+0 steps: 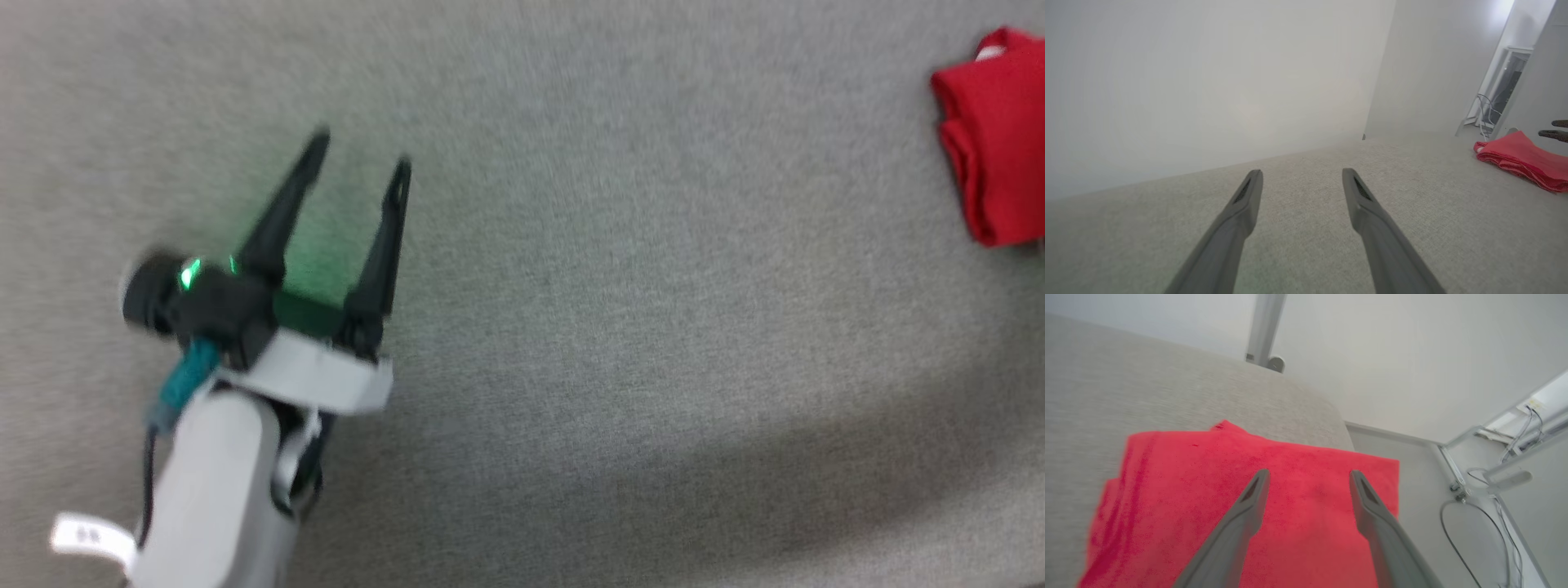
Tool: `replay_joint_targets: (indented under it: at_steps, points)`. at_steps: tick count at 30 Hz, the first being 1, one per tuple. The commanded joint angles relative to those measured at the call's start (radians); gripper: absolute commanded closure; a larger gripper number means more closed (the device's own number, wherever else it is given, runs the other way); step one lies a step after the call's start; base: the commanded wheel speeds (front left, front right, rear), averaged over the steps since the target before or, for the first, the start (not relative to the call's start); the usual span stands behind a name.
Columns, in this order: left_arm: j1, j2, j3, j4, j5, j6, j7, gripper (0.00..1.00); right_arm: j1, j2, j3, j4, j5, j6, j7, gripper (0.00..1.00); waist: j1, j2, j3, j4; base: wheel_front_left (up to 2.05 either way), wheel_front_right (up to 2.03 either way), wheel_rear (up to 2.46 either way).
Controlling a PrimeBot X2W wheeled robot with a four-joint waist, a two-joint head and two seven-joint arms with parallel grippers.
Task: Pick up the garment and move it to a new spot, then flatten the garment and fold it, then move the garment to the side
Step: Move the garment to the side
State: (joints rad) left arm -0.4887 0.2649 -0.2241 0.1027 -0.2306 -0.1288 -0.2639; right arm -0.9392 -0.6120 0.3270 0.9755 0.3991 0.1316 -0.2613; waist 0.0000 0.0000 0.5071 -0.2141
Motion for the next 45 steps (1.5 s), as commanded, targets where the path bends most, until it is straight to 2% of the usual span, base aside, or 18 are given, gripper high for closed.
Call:
replay_joint_targets:
  at_steps: [1, 5, 10, 17, 23, 32, 45]
  points:
    - [0.030, -0.011, 0.011, -0.005, -0.005, 0.000, 0.000, 0.00, 0.037, 0.010, 0.004, -0.018, -0.004, -0.002, -0.004, 0.00, 0.0000, 0.0000, -0.128, 0.063, 0.00, 0.00, 0.00]
    - [0.154, -0.061, 0.064, -0.001, -0.009, -0.001, 0.000, 0.00, 0.149, 0.047, -0.025, -0.125, -0.009, -0.002, -0.004, 0.00, 0.0000, 0.0000, -0.205, 0.106, 0.00, 0.00, 0.00]
    - [0.272, -0.101, 0.107, 0.018, -0.018, -0.002, 0.000, 0.00, 0.306, 0.131, -0.097, -0.240, -0.008, -0.002, -0.004, 0.00, 0.0000, 0.0000, -0.287, 0.161, 0.00, 0.00, 0.00]
    - [0.399, -0.123, 0.145, 0.036, -0.039, -0.002, 0.000, 0.00, 0.524, 0.244, -0.178, -0.388, -0.025, -0.002, -0.004, 0.00, 0.0000, 0.0000, -0.392, 0.239, 0.00, 0.00, 0.00]
    - [0.488, -0.123, 0.158, 0.039, -0.045, -0.002, 0.001, 0.00, 0.683, 0.291, -0.244, -0.470, -0.057, -0.002, -0.004, 0.00, 0.0000, 0.0000, -0.478, 0.295, 0.00, 0.00, 0.00]
    - [0.565, -0.108, 0.150, 0.025, -0.055, -0.002, 0.000, 0.00, 0.839, 0.348, -0.332, -0.623, -0.084, -0.002, -0.004, 0.00, 0.0000, 0.0000, -0.552, 0.332, 0.00, 0.00, 0.00]
    - [0.622, -0.090, 0.157, -0.019, -0.055, -0.002, 0.000, 0.00, 0.973, 0.418, -0.401, -0.773, -0.117, -0.002, -0.004, 0.00, 0.0000, 0.0000, -0.573, 0.324, 0.00, 0.00, 0.00]
